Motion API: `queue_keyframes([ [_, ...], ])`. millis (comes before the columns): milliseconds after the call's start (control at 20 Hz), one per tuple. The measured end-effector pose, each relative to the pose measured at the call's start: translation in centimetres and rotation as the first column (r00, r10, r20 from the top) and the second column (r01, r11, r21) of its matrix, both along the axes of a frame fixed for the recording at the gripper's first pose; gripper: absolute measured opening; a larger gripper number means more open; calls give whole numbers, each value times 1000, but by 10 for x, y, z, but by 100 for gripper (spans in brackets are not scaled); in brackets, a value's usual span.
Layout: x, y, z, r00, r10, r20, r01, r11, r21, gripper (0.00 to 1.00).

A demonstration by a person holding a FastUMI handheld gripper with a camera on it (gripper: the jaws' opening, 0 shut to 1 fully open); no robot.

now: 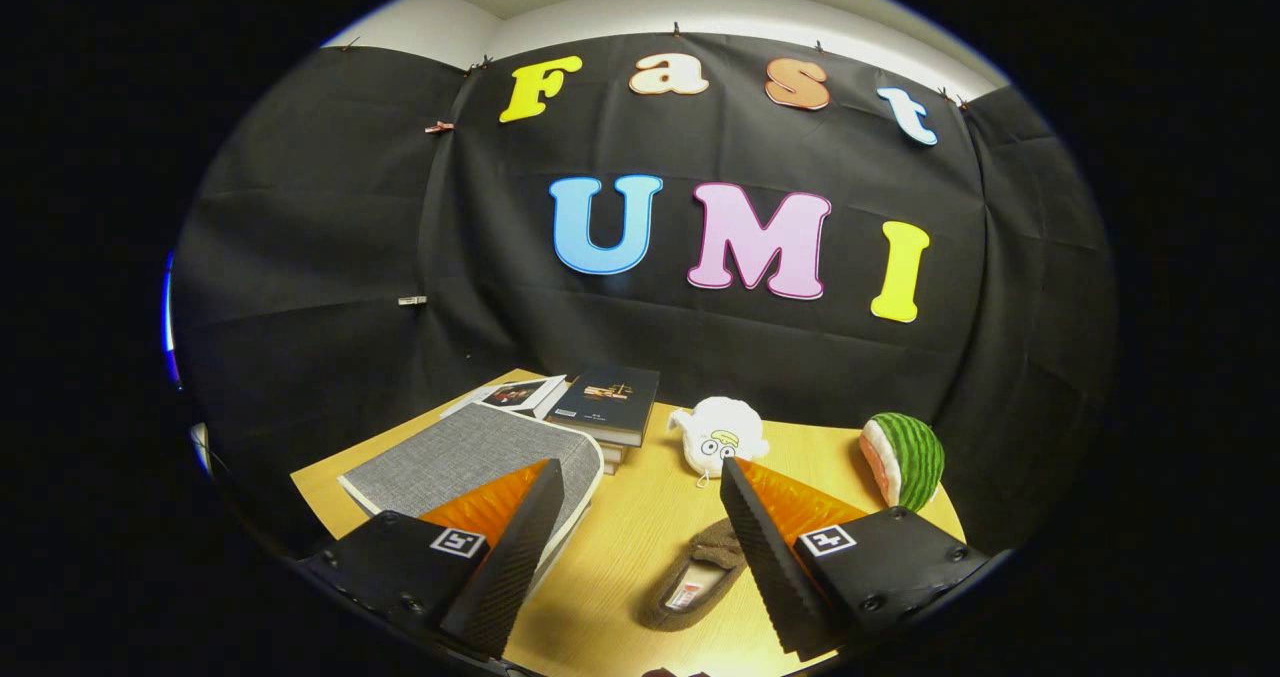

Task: Open the storage box then place both shoes into the box .Put the left shoe in first, then the right shoe, with the right side of both shoes facing outward in a uniform manner.

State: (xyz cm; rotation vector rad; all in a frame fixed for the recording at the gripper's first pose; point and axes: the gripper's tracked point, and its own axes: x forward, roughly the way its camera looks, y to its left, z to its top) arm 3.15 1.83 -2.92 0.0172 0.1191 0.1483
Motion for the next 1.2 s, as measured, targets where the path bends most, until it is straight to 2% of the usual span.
queue_keyframes([
  [200,6,-2,-9,999,-2,-42,4,999,33,97],
  [350,12,2,-14,997,25,-72,-20,997,68,98],
  [700,28,29,-50,963,178,-204,-128,963,238,98],
  [800,30,46,-66,931,256,-261,-165,931,326,98],
  [950,33,71,-98,858,372,-355,-184,866,464,98],
  [1200,34,108,-131,726,558,-401,-179,717,673,98],
])
